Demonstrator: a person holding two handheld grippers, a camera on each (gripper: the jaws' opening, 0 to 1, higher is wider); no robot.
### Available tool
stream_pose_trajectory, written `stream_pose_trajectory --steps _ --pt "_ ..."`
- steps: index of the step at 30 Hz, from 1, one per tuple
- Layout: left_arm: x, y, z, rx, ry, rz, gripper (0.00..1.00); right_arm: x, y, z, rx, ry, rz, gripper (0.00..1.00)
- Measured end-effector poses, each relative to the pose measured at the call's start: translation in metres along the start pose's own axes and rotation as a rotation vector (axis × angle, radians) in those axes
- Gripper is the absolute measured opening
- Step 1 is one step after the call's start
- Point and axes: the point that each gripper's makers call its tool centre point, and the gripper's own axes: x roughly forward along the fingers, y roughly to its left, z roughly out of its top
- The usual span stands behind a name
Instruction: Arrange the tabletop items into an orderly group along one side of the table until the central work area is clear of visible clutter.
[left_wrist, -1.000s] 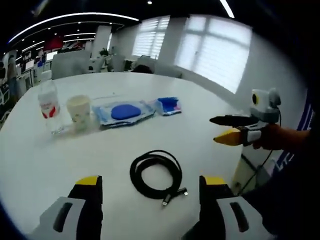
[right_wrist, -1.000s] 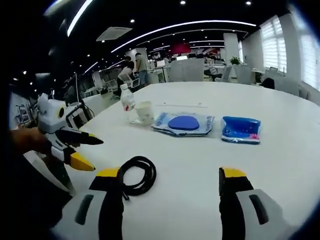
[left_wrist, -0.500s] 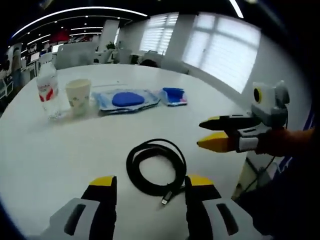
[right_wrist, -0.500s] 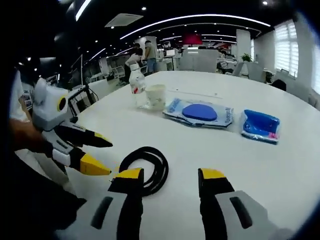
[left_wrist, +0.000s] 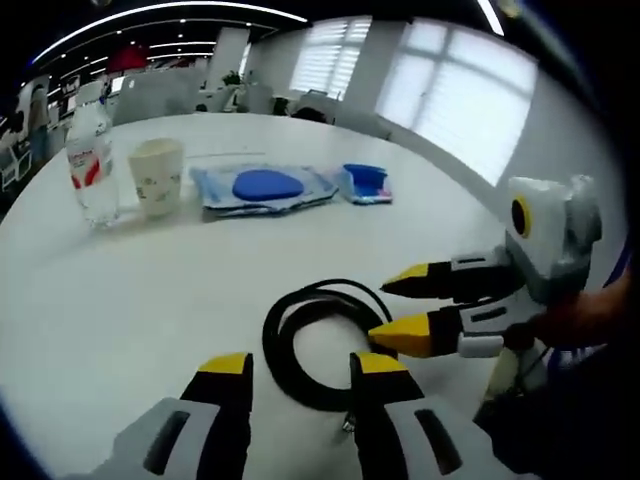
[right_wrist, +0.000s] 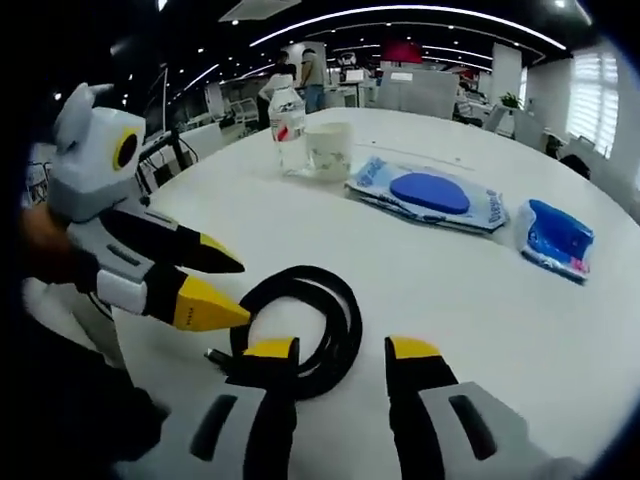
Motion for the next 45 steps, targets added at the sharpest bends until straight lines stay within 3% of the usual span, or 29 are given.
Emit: stream_pose_trajectory --steps 5,9,17,24,37,45 --pt "0.005 0.001 0.0 0.029 0.02 0.014 0.33 0.004 -0.003 0.0 -0.022 0.016 -0.02 0.27" --pt "0.009 0.003 0.001 -0.001 0.015 0.02 0.33 0.007 -0.004 -0.002 -0.031 0.02 -0.028 0.25" --pt "0.015 0.004 -0.002 0.064 0.042 0.035 0.27 0.013 0.0 -0.002 -0.047 0.023 -0.032 0.21" --pt "0.015 0.009 -0.006 0.121 0.04 0.045 0.15 0.017 0.004 -0.005 -0.094 0.037 -0.039 0.14" --pt "0.019 0.015 -0.003 0.093 0.036 0.011 0.09 0.019 -0.001 -0.002 0.005 0.078 -0.041 0.05" --pt "0.014 0.003 0.004 0.118 -0.002 0.027 0.04 0.007 -0.001 -0.007 0.08 0.07 -0.035 0.04"
